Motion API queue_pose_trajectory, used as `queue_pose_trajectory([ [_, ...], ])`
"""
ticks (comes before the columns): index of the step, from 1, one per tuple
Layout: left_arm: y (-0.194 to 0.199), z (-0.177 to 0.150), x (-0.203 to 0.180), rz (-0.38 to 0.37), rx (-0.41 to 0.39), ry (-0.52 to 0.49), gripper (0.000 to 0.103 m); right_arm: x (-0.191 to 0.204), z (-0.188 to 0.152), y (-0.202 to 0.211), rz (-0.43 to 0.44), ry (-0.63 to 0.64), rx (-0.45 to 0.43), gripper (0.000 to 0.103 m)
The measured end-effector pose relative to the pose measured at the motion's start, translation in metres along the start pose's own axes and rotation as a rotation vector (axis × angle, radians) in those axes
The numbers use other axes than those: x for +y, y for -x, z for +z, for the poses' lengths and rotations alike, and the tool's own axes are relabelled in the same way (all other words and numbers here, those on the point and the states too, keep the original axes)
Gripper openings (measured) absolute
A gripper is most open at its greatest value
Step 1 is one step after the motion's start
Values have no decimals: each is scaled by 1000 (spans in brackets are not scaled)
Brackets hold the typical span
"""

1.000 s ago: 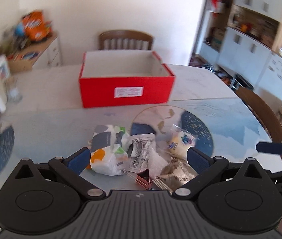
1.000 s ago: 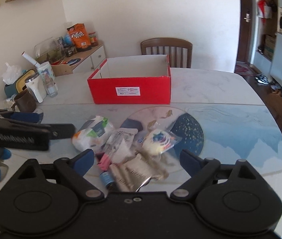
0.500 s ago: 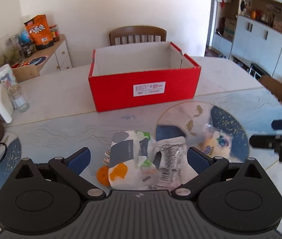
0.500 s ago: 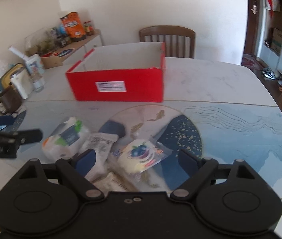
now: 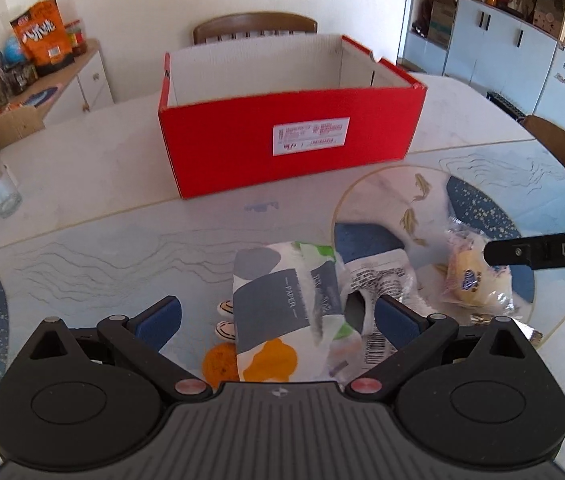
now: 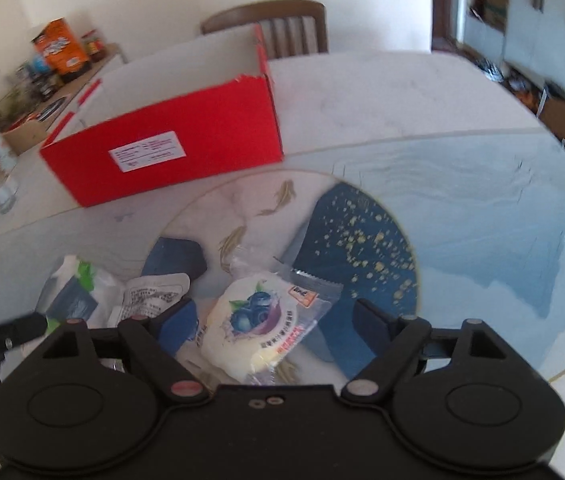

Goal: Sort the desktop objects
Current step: 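Move left gripper to the grey tissue pack while right gripper approaches the blueberry bread bag, then close left gripper on the tissue pack while right gripper closes on the blueberry bag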

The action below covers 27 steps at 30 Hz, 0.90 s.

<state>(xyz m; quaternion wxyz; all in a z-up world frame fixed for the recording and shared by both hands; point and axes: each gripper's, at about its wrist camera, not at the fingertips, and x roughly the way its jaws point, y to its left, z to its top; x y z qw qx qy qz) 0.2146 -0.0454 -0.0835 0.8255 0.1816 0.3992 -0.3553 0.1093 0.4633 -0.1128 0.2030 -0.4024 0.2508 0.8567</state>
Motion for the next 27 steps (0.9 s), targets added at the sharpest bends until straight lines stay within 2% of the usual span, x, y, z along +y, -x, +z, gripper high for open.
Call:
queue_pose_trajectory([
  [6, -16, 1, 8, -66, 27, -1, 103, 5, 3, -19, -49, -98, 39, 85],
  [14, -30, -2, 9, -107, 57, -12, 102, 12, -2, -37, -102, -164, 71, 82],
  [15, -31, -2, 9, -198, 60, -131, 99, 13, -3, -38, -102, -166, 77, 81],
  [17, -33, -2, 8, -198, 66, -128, 95, 14, -4, -41, -107, -178, 85, 80],
  [18, -34, -2, 9, -201, 72, -131, 92, 15, -5, -42, -129, -224, 74, 79],
  [27, -36, 0, 11, -229, 80, -143, 69, 15, -6, -45, -118, -260, 72, 60],
])
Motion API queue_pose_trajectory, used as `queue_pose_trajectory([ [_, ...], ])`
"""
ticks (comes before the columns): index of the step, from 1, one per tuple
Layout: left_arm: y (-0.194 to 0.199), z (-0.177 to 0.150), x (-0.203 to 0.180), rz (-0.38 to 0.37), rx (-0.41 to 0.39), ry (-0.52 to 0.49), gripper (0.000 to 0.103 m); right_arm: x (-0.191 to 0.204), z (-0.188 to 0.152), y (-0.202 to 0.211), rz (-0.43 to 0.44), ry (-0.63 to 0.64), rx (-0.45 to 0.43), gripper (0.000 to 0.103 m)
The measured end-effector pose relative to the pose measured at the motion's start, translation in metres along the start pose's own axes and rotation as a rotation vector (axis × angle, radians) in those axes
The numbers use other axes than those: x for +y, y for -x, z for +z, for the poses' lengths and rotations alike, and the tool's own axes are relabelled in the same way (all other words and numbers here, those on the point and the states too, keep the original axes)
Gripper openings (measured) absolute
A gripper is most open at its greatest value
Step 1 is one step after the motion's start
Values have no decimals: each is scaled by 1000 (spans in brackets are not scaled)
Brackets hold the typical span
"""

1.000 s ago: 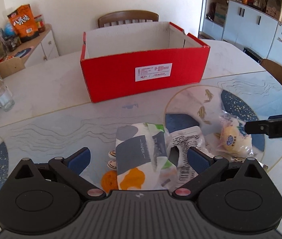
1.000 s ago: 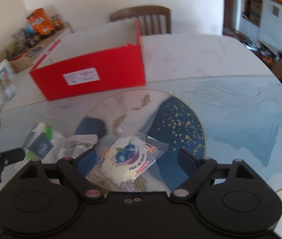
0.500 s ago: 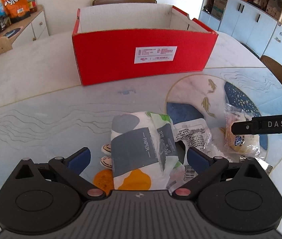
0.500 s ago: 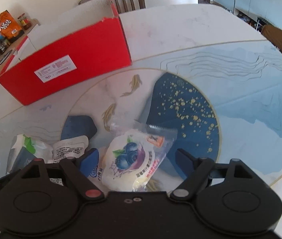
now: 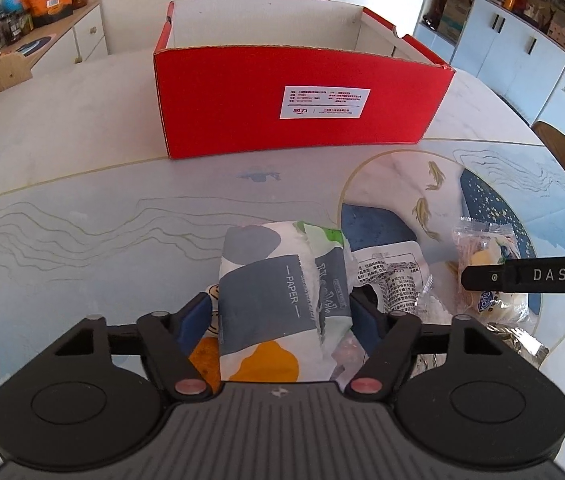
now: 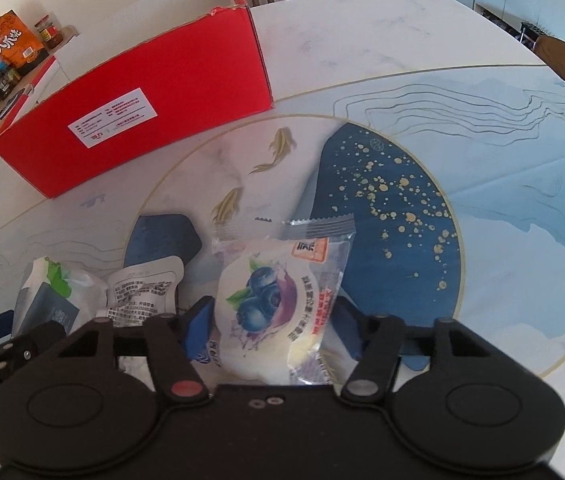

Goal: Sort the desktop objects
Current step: 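Close left gripper on the tissue pack while right gripper closes on the blueberry bag, then lift and carry the tissue pack and blueberry bag into the red box with both grippers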

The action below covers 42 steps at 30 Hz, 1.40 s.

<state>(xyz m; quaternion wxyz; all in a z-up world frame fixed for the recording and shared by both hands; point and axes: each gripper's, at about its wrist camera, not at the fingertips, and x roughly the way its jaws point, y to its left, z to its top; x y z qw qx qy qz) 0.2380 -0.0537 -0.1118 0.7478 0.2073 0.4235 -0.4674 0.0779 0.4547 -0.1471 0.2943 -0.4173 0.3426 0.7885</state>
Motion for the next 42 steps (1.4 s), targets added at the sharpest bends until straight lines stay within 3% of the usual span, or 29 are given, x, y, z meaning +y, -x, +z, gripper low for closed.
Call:
queue_pose_trajectory([
  [4, 1, 2, 0, -1, -1, -14, 58, 0, 0, 1, 8, -10, -4, 57],
  [5, 1, 2, 0, -39, 1, -70, 57, 0, 1, 2, 6, -16, -6, 55],
  [15, 7, 2, 0, -52, -21, -99, 34, 0, 0, 9, -15, -30, -25, 53],
  [16, 9, 2, 0, -84, -23, -138, 33, -1, 0, 10, -14, -30, -28, 53],
  [24, 31, 6, -1, -129, -72, -118, 33, -1, 2, 28, 5, -49, -58, 50],
  [25, 35, 8, -1, -217, -64, -238, 33, 0, 2, 30, 8, -44, -62, 50],
  [42, 81, 45, -12, -268, -148, -300, 33, 25, 40, 82, 76, 9, -156, 49],
])
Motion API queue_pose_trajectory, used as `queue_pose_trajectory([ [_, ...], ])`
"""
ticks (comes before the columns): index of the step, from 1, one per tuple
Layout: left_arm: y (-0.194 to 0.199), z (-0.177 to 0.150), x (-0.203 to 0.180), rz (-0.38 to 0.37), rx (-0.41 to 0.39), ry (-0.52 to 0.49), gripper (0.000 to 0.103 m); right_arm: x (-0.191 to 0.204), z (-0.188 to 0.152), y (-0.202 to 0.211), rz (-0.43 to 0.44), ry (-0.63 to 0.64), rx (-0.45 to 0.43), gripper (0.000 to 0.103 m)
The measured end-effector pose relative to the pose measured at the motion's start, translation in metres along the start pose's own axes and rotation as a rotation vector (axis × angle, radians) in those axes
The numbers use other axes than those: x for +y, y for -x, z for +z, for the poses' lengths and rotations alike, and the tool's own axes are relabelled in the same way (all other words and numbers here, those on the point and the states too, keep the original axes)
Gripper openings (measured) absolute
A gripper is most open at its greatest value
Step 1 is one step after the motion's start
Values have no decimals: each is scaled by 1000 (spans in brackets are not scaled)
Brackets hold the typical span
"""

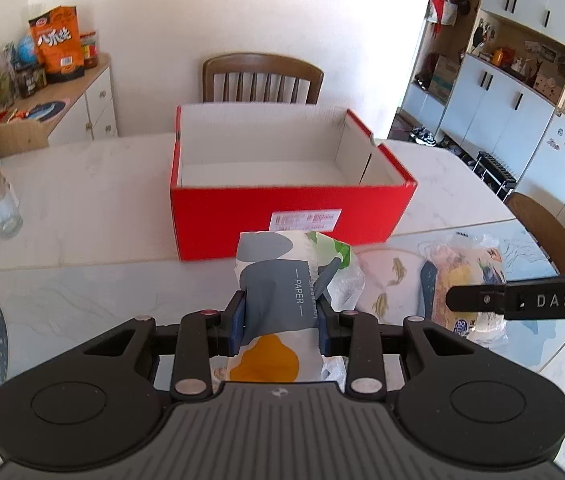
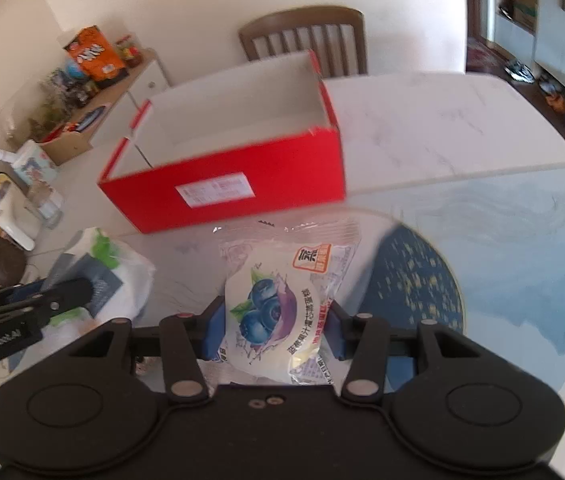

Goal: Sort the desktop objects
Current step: 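Lift and carry the tissue pack and blueberry bag into the red box with both grippers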

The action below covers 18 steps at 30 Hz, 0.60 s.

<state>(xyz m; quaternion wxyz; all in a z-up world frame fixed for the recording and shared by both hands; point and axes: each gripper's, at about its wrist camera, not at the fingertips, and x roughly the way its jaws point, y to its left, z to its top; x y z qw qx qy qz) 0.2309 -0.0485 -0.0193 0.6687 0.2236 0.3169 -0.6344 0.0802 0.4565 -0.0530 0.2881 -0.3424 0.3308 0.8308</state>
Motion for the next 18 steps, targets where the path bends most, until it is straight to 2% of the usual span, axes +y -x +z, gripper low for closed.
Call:
queue_pose_trajectory([
  [7, -1, 28, -2, -42, -39, -67, 33, 11, 37, 7, 33, 27, -23, 49],
  [18, -18, 78, 3, -46, -94, -95, 33, 28, 96, -1, 41, 101, -58, 49],
])
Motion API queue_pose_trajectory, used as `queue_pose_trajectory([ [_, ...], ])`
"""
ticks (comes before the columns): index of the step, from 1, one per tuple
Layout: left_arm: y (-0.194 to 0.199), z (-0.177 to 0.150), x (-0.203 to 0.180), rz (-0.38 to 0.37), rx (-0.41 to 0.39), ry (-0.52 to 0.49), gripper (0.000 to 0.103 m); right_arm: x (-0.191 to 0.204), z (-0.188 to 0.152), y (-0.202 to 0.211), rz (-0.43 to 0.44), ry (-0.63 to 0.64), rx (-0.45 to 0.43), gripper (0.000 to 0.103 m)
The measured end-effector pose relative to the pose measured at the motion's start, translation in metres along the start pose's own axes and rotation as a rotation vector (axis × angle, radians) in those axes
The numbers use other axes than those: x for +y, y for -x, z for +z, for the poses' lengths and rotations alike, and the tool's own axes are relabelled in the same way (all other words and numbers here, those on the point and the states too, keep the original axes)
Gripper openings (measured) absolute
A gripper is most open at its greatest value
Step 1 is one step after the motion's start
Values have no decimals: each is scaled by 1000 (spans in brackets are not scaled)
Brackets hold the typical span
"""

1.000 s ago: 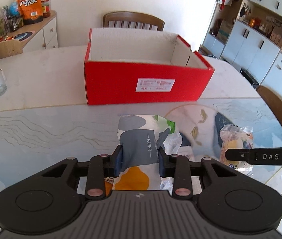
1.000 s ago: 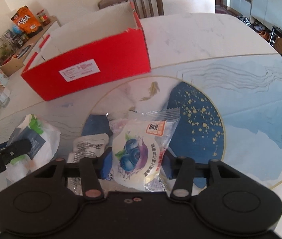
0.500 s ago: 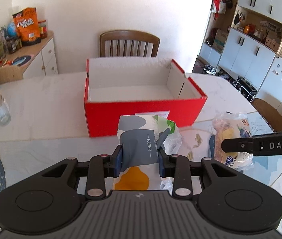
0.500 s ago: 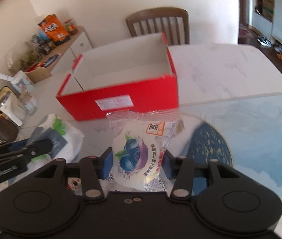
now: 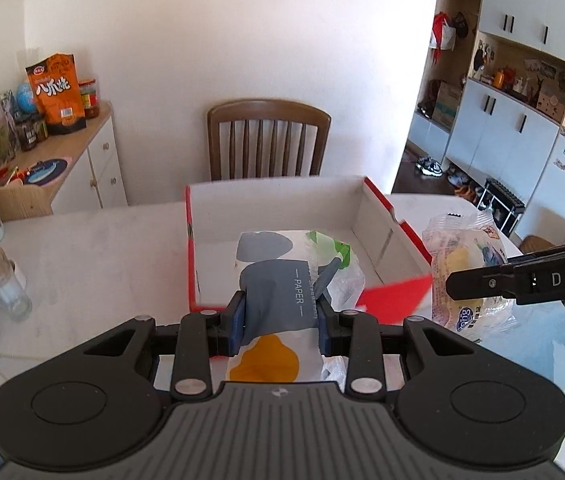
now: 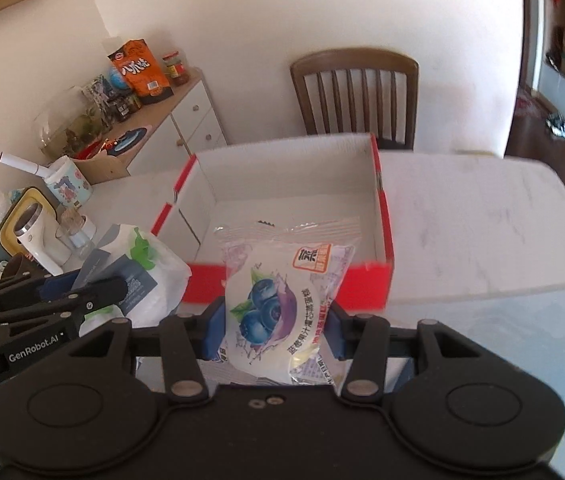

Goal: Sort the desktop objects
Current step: 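Lift and carry the tissue pack and blueberry bag into the red box with both grippers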

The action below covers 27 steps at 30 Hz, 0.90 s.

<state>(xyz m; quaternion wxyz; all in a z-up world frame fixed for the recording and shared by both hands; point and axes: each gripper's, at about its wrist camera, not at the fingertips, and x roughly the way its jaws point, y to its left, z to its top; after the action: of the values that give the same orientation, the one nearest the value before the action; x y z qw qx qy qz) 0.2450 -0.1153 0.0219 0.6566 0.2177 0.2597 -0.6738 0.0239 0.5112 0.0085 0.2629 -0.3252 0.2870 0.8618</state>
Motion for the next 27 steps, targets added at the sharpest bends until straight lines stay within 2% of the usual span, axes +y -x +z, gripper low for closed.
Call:
queue_pose_trajectory([
  [10, -34, 41, 9, 23, -13, -37, 33, 9, 41, -24, 4, 40, -13, 49],
  [18, -68, 68, 5, 7, 2, -91, 33, 5, 63, -55, -42, 68, -12, 49],
  [27, -120, 69, -8, 7, 57, -169, 33, -7, 79, -96, -80, 64, 26, 49],
])
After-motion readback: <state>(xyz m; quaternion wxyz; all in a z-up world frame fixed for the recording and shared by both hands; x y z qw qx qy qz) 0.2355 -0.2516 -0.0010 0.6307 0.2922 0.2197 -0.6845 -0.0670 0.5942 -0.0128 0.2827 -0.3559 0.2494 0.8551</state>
